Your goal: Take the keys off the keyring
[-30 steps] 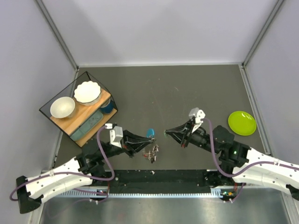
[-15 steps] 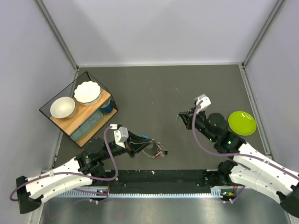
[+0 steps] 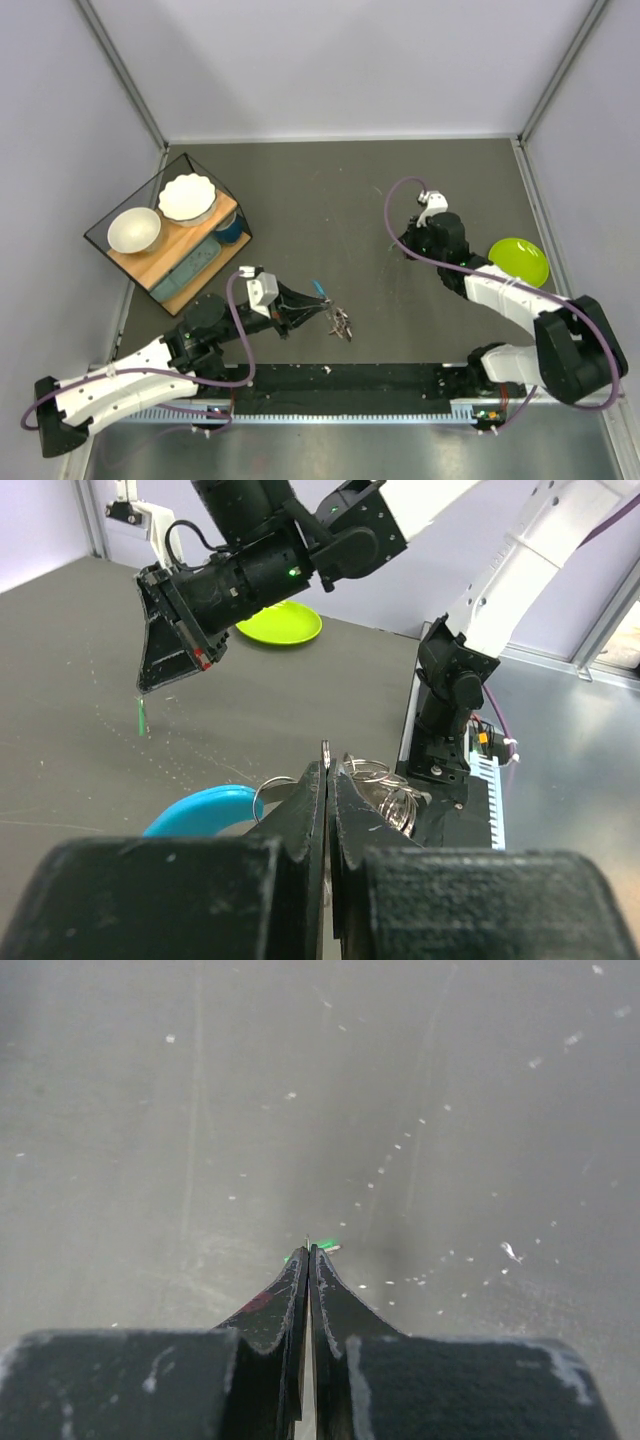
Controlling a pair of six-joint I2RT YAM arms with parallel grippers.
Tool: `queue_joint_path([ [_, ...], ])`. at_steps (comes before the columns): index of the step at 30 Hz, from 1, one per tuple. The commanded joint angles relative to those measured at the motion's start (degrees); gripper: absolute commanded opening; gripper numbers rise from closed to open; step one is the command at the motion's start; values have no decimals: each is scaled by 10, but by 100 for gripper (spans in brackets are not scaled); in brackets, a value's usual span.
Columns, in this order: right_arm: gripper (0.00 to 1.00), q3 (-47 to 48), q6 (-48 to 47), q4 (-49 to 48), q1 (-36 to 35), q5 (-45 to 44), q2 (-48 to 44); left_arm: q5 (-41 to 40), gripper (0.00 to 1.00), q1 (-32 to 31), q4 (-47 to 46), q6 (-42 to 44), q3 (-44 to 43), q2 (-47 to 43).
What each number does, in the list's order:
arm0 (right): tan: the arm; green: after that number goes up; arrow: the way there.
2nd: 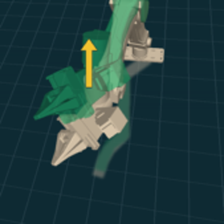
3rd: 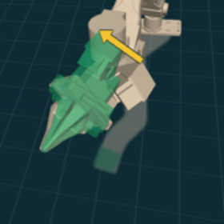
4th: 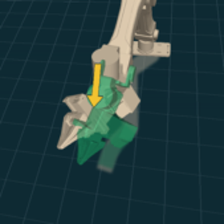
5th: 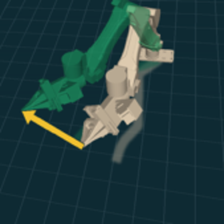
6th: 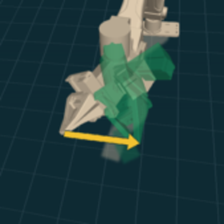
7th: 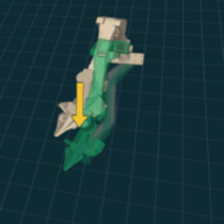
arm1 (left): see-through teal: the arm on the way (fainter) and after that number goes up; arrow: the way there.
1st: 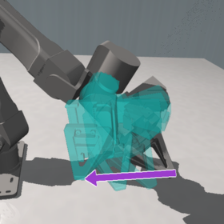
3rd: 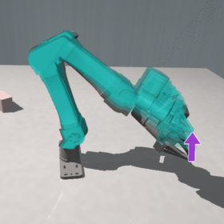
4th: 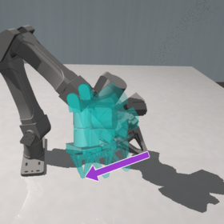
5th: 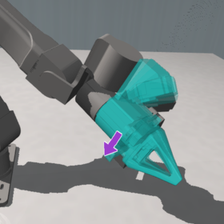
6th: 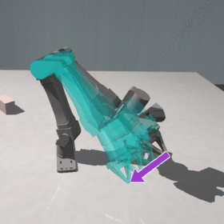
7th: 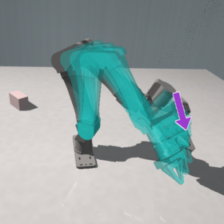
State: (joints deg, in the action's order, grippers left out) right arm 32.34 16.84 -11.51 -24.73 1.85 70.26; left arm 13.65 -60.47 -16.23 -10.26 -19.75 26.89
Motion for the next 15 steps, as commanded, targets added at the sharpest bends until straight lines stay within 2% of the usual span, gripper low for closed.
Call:
queue_joint_path([
  [1,0,38,19,-54,28,13,40,-5,0,-1,-50,3,-7,6],
  [4,3,57,17,-40,37,8,65,-11,0,-1,-48,4,-6,11],
  [6,8,70,17,-23,39,-8,75,-24,0,-1,-45,6,-8,13],
  [9,27,81,20,-3,40,-42,87,-33,0,-1,-41,10,-12,19],
  [12,39,92,16,11,40,-47,82,-52,0,-1,-38,10,-14,29],
  [14,46,104,12,44,40,-21,66,-86,0,-1,-37,9,-17,37],
  [15,58,106,13,53,41,-20,56,-151,0,0,-31,9,-19,50],
])
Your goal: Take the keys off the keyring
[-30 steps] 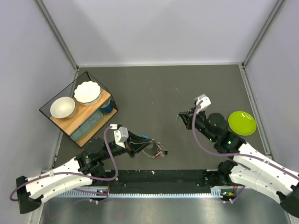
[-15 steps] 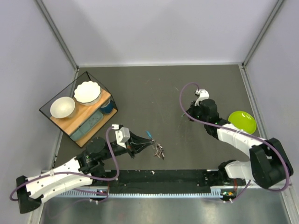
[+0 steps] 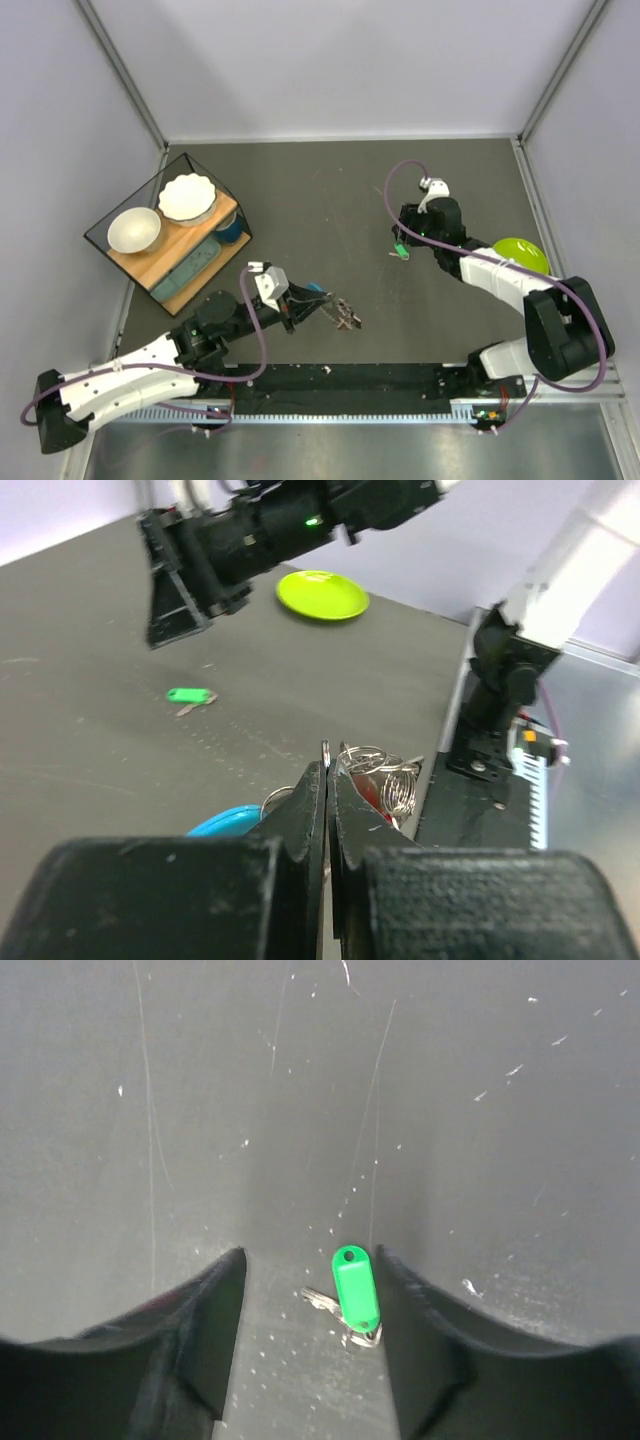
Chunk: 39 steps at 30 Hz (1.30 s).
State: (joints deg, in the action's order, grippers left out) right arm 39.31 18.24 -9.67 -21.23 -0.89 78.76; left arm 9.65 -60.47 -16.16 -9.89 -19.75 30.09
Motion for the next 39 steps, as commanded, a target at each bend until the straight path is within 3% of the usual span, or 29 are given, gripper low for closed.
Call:
queue_joint_path([
  [1,66,37,10,52,5,28,-39,-150,0,-1,-29,7,-21,28],
  [2,73,34,19,58,6,51,-65,-193,0,0,-26,6,-28,41],
  [3,99,32,27,68,6,66,-78,-246,0,3,-18,5,-34,68],
  [5,99,28,55,103,5,87,-107,-319,0,11,-5,19,-59,100],
  [9,99,16,96,177,-1,84,-196,-314,0,67,9,20,-106,191],
  [18,99,-13,106,272,-3,119,-311,-133,0,217,-10,-50,-200,388],
  [32,99,-18,93,324,-3,133,-358,1,11,275,26,-46,-337,588],
  [37,99,-9,75,345,-2,121,-353,26,30,280,52,-36,-369,610],
  [38,99,-4,74,352,-2,123,-353,32,39,280,60,-29,-376,605],
  [39,99,1,76,362,-3,124,-354,34,57,280,69,-24,-384,602],
])
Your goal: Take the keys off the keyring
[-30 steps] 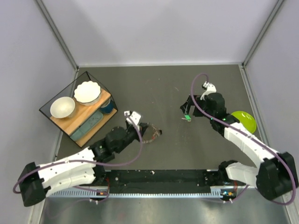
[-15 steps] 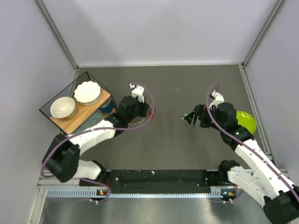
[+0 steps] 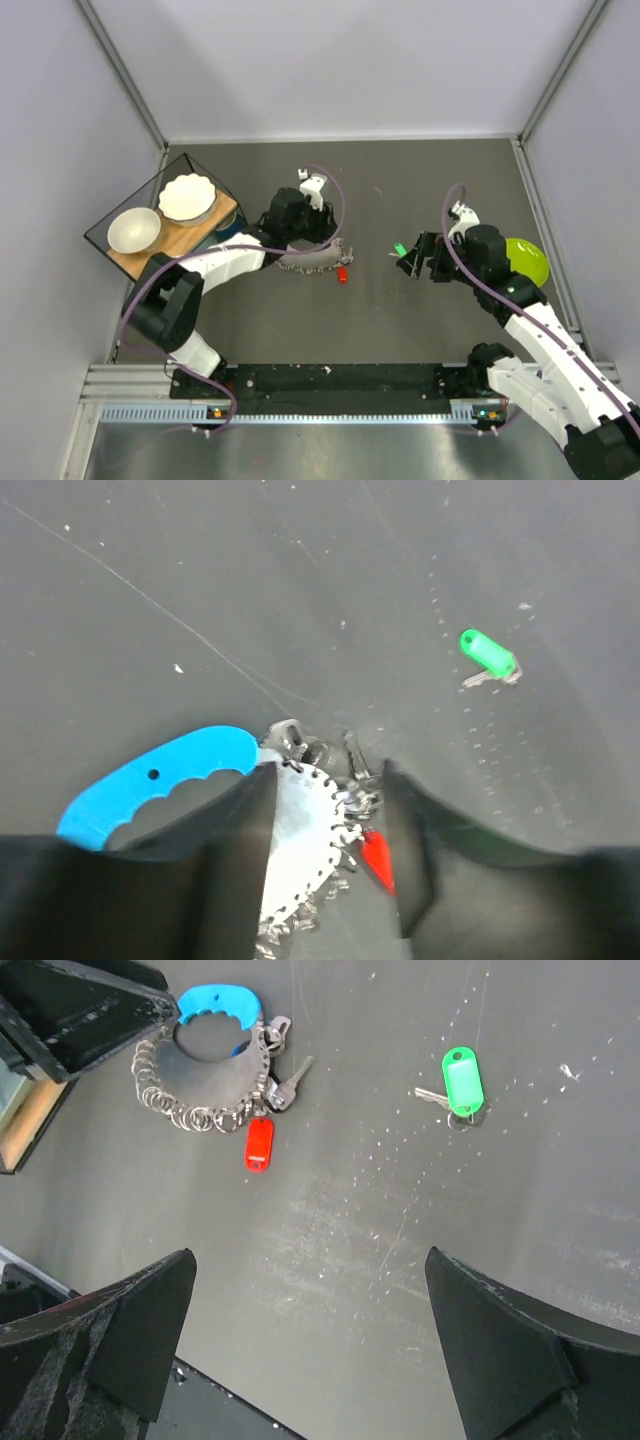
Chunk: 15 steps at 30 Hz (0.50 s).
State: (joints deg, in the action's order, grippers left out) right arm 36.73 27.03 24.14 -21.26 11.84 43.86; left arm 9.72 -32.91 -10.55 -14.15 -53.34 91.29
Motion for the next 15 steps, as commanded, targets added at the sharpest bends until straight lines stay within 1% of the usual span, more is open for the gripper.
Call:
queue_joint_path([
  [1,99,37,-1,28,-3,-7,-11,40,62,6,24,22,-62,-15],
  [2,99,41,7,31,-3,-13,-15,56,71,6,40,30,-68,-31],
  [4,99,61,19,52,-2,-35,-29,73,78,6,54,32,-79,-53],
  [5,99,69,20,60,-3,-44,-36,99,94,6,66,32,-79,-84],
  [6,99,76,16,70,-2,-55,-41,112,99,6,68,33,-77,-101],
  [9,99,93,3,94,-2,-84,-68,138,99,5,77,25,-56,-183],
  [10,99,100,-2,103,-3,-82,-76,143,99,5,79,24,-37,-205],
  [11,99,102,-9,107,-3,-80,-89,145,99,5,78,22,-26,-250],
  [15,99,117,-32,124,-2,-72,-124,158,99,5,88,20,34,-352],
])
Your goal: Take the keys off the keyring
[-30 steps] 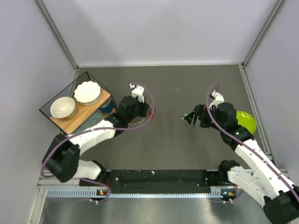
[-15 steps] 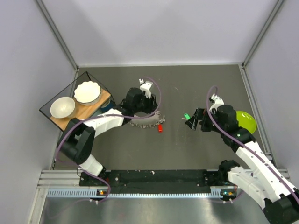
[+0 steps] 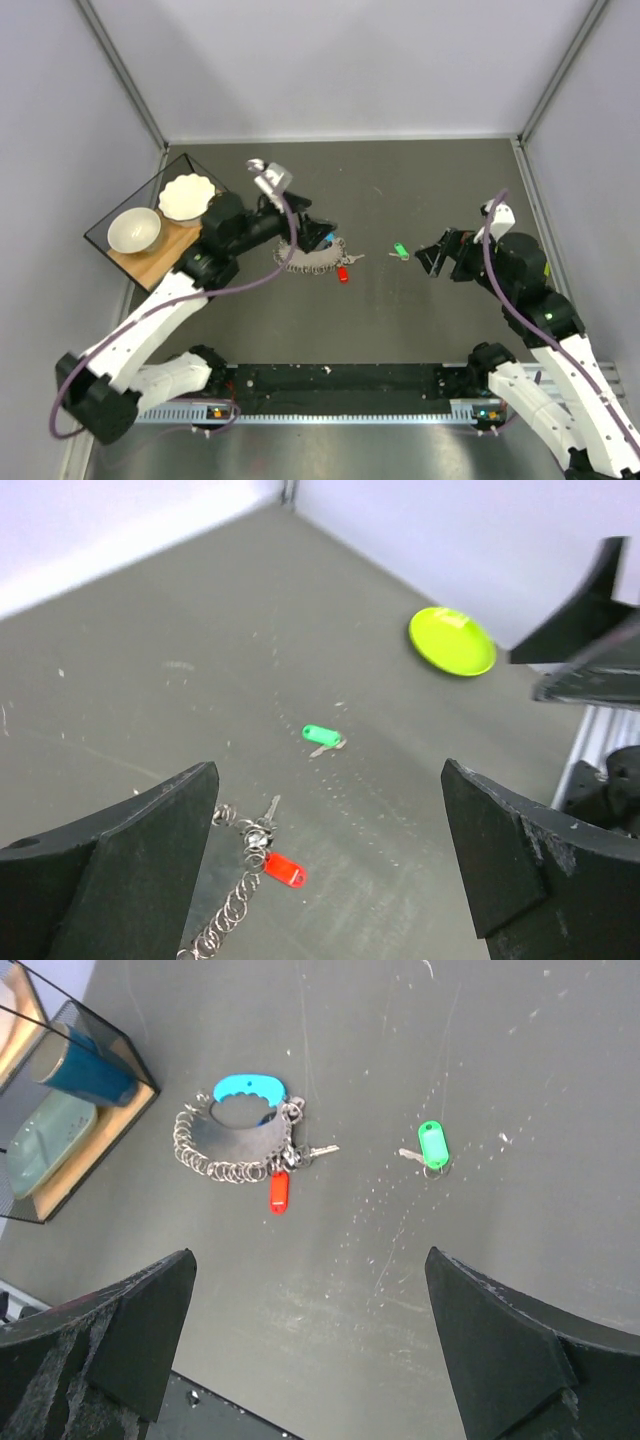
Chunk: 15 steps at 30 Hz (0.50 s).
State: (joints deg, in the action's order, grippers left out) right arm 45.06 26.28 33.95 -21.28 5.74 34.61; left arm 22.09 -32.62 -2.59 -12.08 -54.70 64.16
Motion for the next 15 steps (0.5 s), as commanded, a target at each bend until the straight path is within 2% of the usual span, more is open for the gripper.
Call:
queue_joint_path([
  [1,99,42,-25,28,-2,-2,-36,38,99,2,11,-1,71,-98],
  [7,99,58,-46,23,-3,55,-43,52,99,1,-4,-33,150,-232],
  [15,99,66,-69,16,-1,61,-31,2,99,-1,-8,-30,162,-278],
])
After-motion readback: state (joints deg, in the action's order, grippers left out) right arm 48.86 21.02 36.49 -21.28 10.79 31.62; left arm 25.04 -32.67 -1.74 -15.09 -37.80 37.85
